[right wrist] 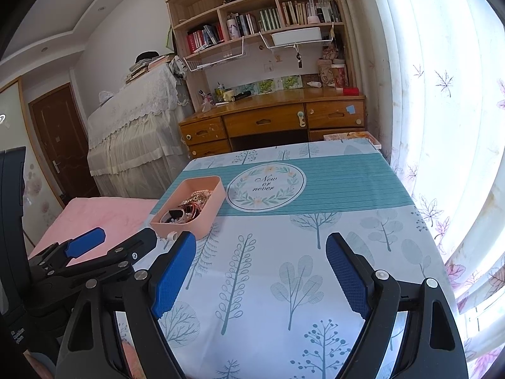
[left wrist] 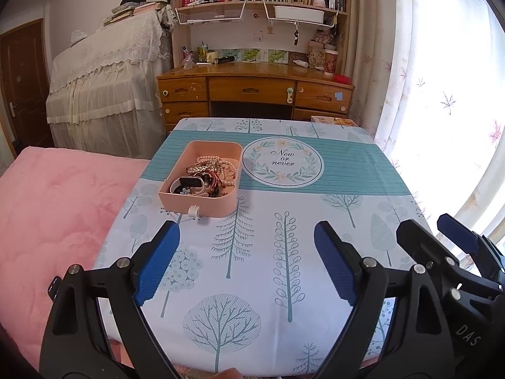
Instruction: Organize jewelry
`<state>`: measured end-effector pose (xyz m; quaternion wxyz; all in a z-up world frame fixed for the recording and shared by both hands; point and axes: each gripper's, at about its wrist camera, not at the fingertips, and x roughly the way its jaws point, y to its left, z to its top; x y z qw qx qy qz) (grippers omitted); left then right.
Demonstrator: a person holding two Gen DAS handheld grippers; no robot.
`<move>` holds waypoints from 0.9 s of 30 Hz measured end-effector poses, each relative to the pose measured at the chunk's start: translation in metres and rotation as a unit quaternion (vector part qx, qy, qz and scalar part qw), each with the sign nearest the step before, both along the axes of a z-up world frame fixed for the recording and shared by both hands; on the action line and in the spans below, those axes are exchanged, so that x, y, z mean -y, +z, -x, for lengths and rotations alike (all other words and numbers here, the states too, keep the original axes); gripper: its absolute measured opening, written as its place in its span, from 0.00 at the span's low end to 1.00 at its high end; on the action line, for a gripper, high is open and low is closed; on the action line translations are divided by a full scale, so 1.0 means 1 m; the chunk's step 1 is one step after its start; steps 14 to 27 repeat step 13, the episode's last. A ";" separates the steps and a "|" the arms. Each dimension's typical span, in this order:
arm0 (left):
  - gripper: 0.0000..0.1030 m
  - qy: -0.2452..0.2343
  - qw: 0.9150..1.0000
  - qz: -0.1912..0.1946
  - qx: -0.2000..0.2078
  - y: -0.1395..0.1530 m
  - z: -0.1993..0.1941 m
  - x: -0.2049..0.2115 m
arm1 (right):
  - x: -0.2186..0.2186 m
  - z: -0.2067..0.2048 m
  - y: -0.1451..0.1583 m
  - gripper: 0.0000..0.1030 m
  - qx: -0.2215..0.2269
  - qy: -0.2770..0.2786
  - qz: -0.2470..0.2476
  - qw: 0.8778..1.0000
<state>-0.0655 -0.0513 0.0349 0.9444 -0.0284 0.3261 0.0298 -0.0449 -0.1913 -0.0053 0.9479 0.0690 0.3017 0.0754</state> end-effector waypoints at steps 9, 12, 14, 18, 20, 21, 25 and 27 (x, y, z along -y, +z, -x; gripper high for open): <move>0.83 0.000 1.000 -0.002 -0.002 -0.001 0.000 -0.001 | -0.003 -0.003 -0.011 0.83 -0.006 0.000 -0.005 1.000; 0.83 -0.001 1.000 -0.002 -0.001 0.000 0.000 0.001 | -0.005 -0.002 -0.018 0.83 -0.011 0.000 -0.009 1.000; 0.83 -0.001 1.000 -0.002 -0.001 0.000 0.000 0.001 | -0.006 -0.002 -0.020 0.83 -0.012 0.000 -0.010 1.000; 0.83 -0.001 1.000 -0.002 -0.001 0.000 0.000 0.001 | -0.006 -0.002 -0.020 0.83 -0.012 0.000 -0.010 1.000; 0.83 -0.001 1.000 -0.002 -0.001 0.000 0.000 0.001 | -0.006 -0.002 -0.020 0.83 -0.012 0.000 -0.010 1.000; 0.83 -0.001 1.000 -0.002 -0.001 0.000 0.000 0.001 | -0.006 -0.002 -0.020 0.83 -0.012 0.000 -0.010 1.000; 0.83 -0.001 1.000 -0.002 -0.001 0.000 0.000 0.001 | -0.006 -0.002 -0.020 0.83 -0.012 0.000 -0.010 1.000; 0.83 -0.001 1.000 -0.002 -0.001 0.000 0.000 0.001 | -0.006 -0.002 -0.020 0.83 -0.012 0.000 -0.010 1.000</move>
